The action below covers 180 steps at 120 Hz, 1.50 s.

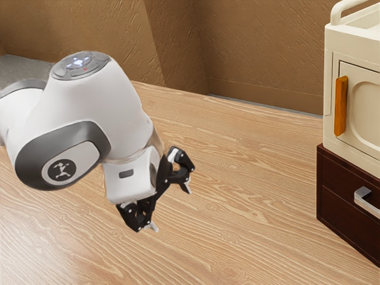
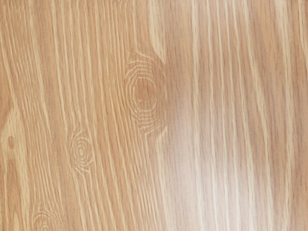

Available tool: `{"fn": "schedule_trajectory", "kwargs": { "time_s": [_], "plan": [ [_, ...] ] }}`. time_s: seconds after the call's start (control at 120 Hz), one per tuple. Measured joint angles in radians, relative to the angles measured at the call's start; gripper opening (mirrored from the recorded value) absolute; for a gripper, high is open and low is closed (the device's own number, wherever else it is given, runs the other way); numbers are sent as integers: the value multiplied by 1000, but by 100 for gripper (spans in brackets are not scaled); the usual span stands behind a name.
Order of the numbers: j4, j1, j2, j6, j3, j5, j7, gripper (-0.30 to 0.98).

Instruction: Pull the drawer handle with one arm to open the drawer

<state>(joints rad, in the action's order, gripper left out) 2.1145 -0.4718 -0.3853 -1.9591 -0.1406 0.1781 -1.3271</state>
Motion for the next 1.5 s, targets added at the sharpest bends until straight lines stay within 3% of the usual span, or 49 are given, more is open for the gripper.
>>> {"fn": "schedule_trajectory", "kwargs": {
  "time_s": [0.267, 0.683, 1.133, 1.5],
  "plan": [
    [-24, -138, 54, -108, 15, 20, -11, 69],
    [-282, -286, 295, -149, 26, 74, -22, 69],
    [-536, -320, 524, -153, 26, 87, -29, 69],
    [-639, -290, 636, -154, 16, 89, -33, 69]
  ]
}}
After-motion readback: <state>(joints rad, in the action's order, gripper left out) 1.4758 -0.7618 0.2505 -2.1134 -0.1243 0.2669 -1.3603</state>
